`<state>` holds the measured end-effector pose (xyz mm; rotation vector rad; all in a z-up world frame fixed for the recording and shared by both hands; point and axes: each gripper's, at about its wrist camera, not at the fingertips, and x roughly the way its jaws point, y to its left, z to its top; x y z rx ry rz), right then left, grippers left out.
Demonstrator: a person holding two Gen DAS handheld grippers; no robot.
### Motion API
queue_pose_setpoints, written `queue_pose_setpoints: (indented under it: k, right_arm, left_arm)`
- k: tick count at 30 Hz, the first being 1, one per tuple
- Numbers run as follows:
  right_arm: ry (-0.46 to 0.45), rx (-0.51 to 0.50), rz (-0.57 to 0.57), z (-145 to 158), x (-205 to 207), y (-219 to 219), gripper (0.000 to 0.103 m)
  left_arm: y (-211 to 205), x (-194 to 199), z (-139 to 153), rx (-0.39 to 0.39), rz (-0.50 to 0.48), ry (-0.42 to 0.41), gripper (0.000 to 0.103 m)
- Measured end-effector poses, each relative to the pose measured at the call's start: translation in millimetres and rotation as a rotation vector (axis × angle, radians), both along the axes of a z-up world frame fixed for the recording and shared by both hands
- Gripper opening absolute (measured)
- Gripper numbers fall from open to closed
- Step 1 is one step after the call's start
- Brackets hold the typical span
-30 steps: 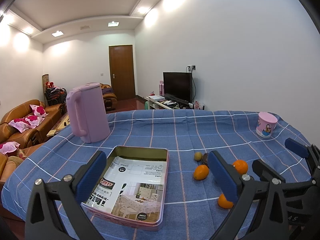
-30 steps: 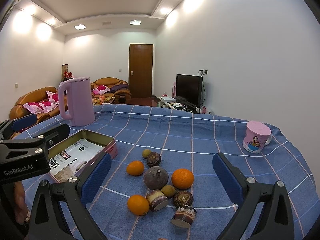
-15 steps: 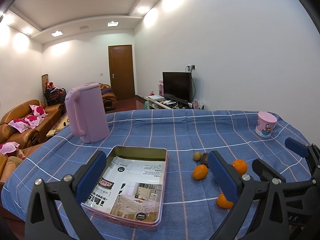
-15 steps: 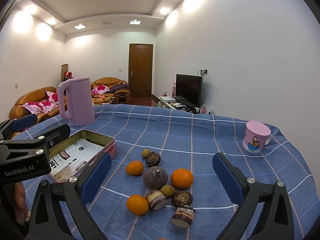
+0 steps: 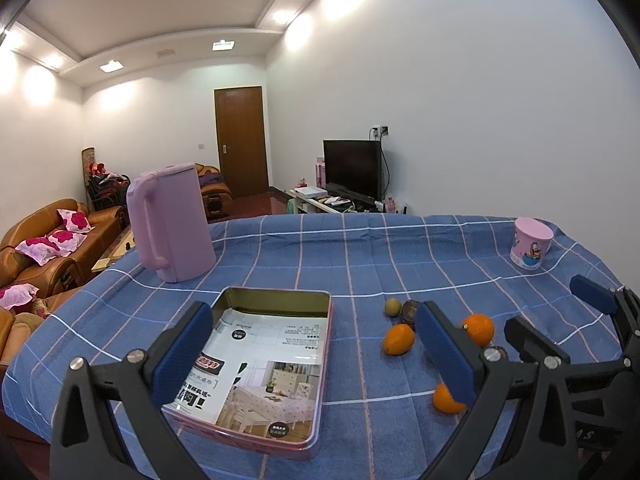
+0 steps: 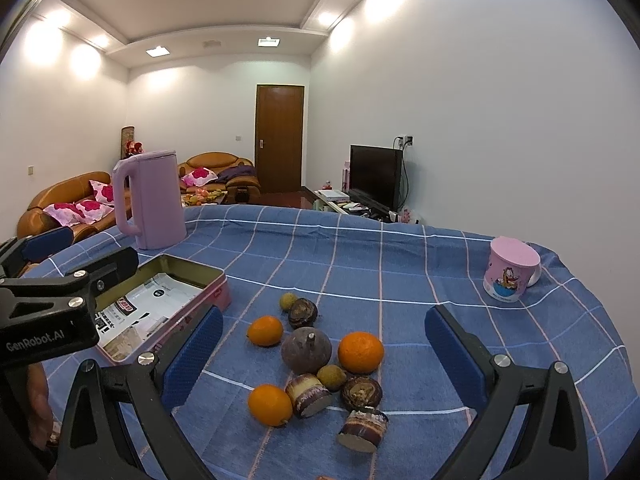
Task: Organize fruits
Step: 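Grasp an orange with the left tool while the right tool grasps a brown-labelled can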
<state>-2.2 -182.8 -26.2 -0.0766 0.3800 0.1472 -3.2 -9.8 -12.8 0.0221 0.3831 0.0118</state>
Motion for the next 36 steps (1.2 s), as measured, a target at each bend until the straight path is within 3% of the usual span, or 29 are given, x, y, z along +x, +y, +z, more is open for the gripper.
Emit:
queue_pose_setpoints:
  k: [8,16,18,20,25,28,29,36]
  right_arm:
    - [0.033,-0.034,-0.042,-18.5,1.3,-21.2,0.102]
    - [0.145,-0.022,-0.120,-49.3,8.7,-60.0,0.101]
    - [0.161,-0.022,-0.105,-51.7,10.1,-58.9,0.098]
    - [0.187,-0.017,-0.067,-56.5,12.5,-56.2,0.087]
    - [0.228,-0.038,-0.011,-67.0,14.9,-46.9,0.073]
    - [0.266,-0.036,0.013,-70.8,19.8,-46.0,0.069]
    - [0.280,-0.031,0.020,-72.4,21.8,-46.7,0.061]
    - [0.358,-0.047,0.057,-79.7,31.5,-41.3,0.059]
  left_arm:
    - [-13.5,6.4,-14.5,0.012,-0.027,0.045,0.103]
    - [-38.8,13.0,-37.0,0.025,-0.096,0.110,0.103]
    - [-42.9,14.1,-40.6,0.029,-0.103,0.115,0.103]
    - [-46.9,15.3,-44.7,0.034,-0.110,0.124,0.103]
    - [-56.4,19.0,-55.2,0.043,-0.141,0.151,0.103]
    - [-61.4,18.9,-59.1,0.051,-0.157,0.163,0.102]
    - [-62.7,18.7,-59.7,0.052,-0.161,0.163,0.102]
    - [-68.5,21.6,-66.6,0.052,-0.190,0.195,0.102]
